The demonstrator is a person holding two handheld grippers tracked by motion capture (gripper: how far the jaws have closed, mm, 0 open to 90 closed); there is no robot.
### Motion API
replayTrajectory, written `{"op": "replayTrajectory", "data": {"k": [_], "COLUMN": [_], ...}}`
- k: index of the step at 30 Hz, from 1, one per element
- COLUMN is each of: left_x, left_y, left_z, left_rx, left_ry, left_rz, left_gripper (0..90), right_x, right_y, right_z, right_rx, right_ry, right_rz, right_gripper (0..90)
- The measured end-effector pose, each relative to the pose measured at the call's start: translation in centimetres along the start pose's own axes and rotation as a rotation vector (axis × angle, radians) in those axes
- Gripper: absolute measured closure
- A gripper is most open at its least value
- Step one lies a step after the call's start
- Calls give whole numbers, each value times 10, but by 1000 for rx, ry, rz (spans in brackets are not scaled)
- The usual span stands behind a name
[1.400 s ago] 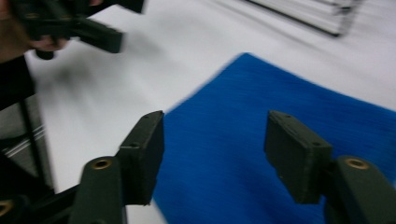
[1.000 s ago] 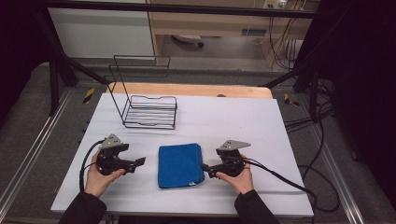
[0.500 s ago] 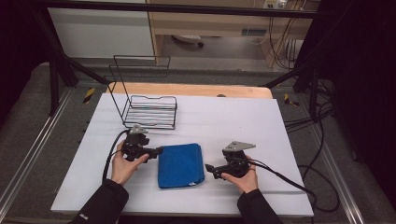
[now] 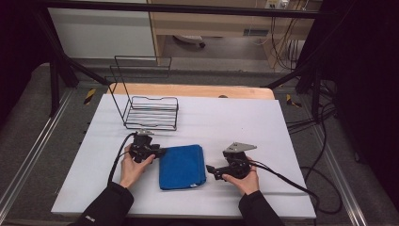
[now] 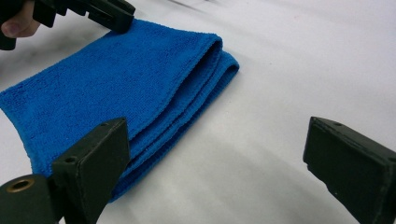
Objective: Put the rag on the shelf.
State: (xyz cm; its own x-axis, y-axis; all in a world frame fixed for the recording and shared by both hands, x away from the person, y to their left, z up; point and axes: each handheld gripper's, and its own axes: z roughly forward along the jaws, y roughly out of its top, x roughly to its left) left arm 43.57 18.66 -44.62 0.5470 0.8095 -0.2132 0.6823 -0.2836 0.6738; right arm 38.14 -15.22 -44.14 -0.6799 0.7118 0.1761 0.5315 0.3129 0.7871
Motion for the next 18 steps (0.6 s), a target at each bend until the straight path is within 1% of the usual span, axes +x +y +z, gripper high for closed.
{"op": "replayTrajectory", "data": {"k": [1, 3, 4, 5, 6, 8, 9, 10, 11, 14, 15, 16, 17, 18], "left_x": [-1, -2, -2, -3, -4, -5, -5, -5, -6, -7, -7, -7, -7, -7], "left_y": [-1, -1, -1, -2, -2, -2, -2, -2, -2, -2, -2, -2, -2, -3], "left_z": [1, 1, 2, 2, 2, 2, 2, 2, 2, 2, 3, 3, 3, 3], "left_rx": [-3, -6, -5, -6, -5, -5, -6, -7, -7, -7, -7, -7, -7, -8], "left_ry": [-6, -3, -7, -5, -7, -11, -17, -18, -16, -14, -13, -12, -10, -9], "left_rz": [-4, -1, -2, 0, 1, -1, 0, 0, 1, 8, 11, 12, 18, 21], "left_gripper": [654, 686, 686, 717, 736, 751, 798, 798, 824, 834, 838, 838, 839, 839], "right_x": [0, 0, 0, 0, -1, -1, -2, -2, -2, -2, -1, -1, -1, -1], "right_y": [0, 0, 0, 1, 1, 2, 3, 3, 4, 7, 12, 12, 18, 18], "right_z": [0, 0, 0, 0, 0, 0, 0, 0, 0, 2, 5, 5, 9, 9], "right_rx": [-1, 0, 0, 2, 0, 0, -9, -9, -14, -16, -24, -24, -25, -25], "right_ry": [1, 5, 5, 9, 10, 12, 16, 16, 20, 14, 14, 14, 11, 11], "right_rz": [1, 4, 4, 13, 10, 13, 19, 19, 31, 17, 28, 28, 27, 27], "right_gripper": [81, 83, 83, 84, 84, 84, 84, 84, 78, 66, 59, 59, 50, 50]}}
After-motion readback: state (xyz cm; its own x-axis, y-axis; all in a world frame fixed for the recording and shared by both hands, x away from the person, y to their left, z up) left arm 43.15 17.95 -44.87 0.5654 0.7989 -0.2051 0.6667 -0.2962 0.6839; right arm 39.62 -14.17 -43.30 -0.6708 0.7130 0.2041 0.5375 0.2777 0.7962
